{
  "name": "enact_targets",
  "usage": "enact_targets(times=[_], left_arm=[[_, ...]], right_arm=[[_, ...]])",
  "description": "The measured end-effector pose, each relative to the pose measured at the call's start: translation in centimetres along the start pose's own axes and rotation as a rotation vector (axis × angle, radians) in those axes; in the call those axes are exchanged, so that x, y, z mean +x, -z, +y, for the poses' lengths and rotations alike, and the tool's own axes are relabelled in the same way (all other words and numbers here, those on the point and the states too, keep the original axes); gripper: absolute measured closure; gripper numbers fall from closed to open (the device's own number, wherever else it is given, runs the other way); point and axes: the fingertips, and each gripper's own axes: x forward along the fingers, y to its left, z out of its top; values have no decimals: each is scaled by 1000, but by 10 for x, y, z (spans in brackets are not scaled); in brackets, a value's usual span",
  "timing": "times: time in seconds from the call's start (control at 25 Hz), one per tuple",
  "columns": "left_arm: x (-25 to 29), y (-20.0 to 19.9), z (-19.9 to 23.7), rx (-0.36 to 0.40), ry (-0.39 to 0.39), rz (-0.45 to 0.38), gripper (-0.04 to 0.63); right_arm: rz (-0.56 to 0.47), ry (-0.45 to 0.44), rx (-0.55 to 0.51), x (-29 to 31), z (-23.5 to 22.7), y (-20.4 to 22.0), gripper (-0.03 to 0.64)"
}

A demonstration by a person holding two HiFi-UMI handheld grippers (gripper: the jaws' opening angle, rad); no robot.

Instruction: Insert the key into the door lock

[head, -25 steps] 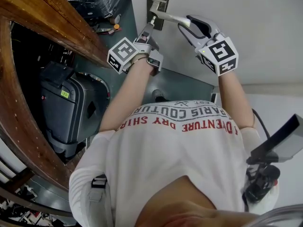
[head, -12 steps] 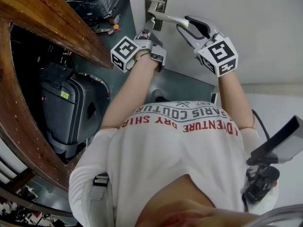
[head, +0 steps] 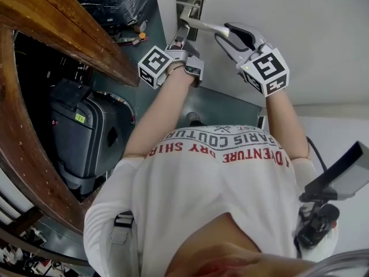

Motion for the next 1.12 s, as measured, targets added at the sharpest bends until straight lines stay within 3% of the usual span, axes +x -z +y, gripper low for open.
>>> enact_targets(times=[0.08, 0.16, 0.24, 0.36, 0.48, 0.52, 0.56, 0.64, 0.68, 0.76, 0.92, 1.12], left_arm=[[3, 2, -4, 61, 25, 23, 572], [3, 4, -9, 136, 47, 61, 515], [-2, 6, -9, 259, 24, 116, 497], [-31, 12, -3, 548, -68, 229, 497], [-78, 35, -23, 835, -64, 369, 499], [-96, 44, -34, 939, -63, 416, 531], [-113, 53, -47, 1049, -58, 450, 595], [-146, 73, -76, 1231, -9, 503, 595], [-164, 87, -85, 1281, 22, 534, 595], [-206, 122, -91, 1310, 73, 605, 595], [-279, 166, -107, 1276, 157, 707, 595], [-333, 170, -127, 1285, 133, 699, 595]], right_arm=[[7, 9, -19, 2, 0, 2, 472], [13, 24, -28, 3, 0, 4, 470], [-3, 50, -5, -1, -2, 2, 469], [-43, 92, 49, -20, 0, -1, 470], [-60, 59, 130, -45, 29, 1, 472], [-69, 42, 159, -54, 45, -1, 475], [-80, 32, 183, -64, 62, -4, 514], [-101, 25, 210, -83, 97, -9, 613], [-105, 13, 220, -93, 117, -7, 615], [-98, -31, 250, -116, 160, 6, 615], [-31, -96, 292, -153, 229, 16, 615], [6, -156, 314, -179, 281, 3, 615]])
